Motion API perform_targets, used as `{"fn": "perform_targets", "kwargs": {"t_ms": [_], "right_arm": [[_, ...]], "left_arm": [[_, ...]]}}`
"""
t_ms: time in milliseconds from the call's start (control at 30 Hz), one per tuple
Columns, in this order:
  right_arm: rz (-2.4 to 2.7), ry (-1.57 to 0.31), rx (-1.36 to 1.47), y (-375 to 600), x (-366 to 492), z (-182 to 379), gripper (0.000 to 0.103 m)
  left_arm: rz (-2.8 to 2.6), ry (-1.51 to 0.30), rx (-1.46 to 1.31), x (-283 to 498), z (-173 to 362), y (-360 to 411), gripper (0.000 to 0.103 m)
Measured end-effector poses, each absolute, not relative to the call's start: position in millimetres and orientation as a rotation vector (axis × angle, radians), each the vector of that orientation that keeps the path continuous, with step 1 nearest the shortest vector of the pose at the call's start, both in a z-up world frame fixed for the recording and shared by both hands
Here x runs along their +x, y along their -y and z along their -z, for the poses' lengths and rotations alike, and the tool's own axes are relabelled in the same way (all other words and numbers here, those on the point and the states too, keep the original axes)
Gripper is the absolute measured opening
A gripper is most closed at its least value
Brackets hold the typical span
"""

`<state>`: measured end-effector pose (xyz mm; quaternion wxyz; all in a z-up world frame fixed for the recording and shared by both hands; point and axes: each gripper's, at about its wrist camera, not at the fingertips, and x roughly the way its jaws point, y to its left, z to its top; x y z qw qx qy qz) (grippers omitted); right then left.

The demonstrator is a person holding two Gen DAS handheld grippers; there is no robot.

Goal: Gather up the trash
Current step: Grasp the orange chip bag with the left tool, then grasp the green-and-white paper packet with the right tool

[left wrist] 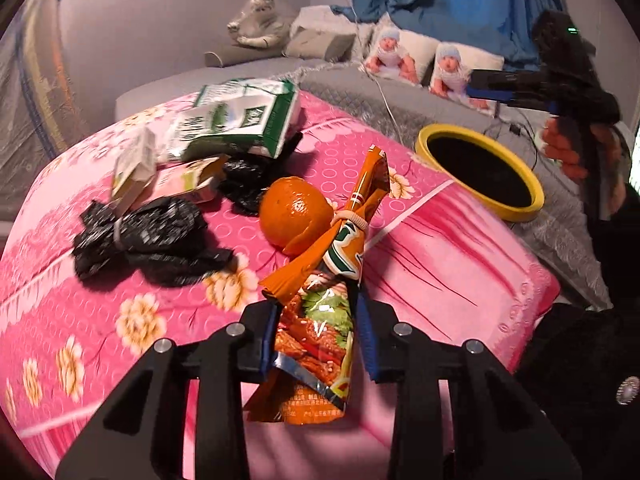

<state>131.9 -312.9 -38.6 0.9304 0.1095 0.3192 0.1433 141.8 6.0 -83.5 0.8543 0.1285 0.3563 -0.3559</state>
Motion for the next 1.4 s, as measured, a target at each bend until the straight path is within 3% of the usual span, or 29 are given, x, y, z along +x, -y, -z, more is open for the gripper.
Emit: {"fn": "perform_targets", "kwargs": {"t_ms": [233, 433, 633, 800, 867, 1067, 1133, 1233, 1300, 1400], "right_arm": [[-0.291, -0.744, -0.146, 261, 235, 27, 0.065], [-0.387, -0.965, -0.364, 209, 347, 38, 0.074], [-0.476, -1.113, -0.442, 169, 402, 61, 0.086], [-0.424, -1.144, -0.563, 148, 426, 77, 0.087], [-0.414, -1.184, -0.544, 149, 438, 84, 0.091], [-0.379, -1.283, -0.504, 153, 466, 112, 0.092], [-0.385, -1.296, -0.461, 155, 469, 118, 0.09], [-0.382, -1.287, -0.465, 153, 465, 123, 0.075], [-0.38, -1.283, -0.413, 160, 463, 120, 0.056], [-0.372, -1.255, -0.344, 172, 461, 111, 0.046]], "left_arm": [[0.695, -0.691, 0.123, 118, 73, -44, 0.032], [0.68, -0.666, 0.044, 112, 70, -61, 0.032], [0.683, -0.675, 0.013, 119, 73, -65, 0.032], [0.689, -0.673, 0.012, 124, 72, -67, 0.033], [0.692, -0.674, 0.004, 126, 72, -68, 0.033], [0.69, -0.677, -0.007, 132, 74, -69, 0.033], [0.684, -0.678, -0.013, 132, 74, -71, 0.033], [0.677, -0.673, -0.01, 130, 71, -72, 0.033], [0.669, -0.67, -0.003, 128, 70, -73, 0.033], [0.656, -0.662, -0.002, 124, 67, -74, 0.033]]}}
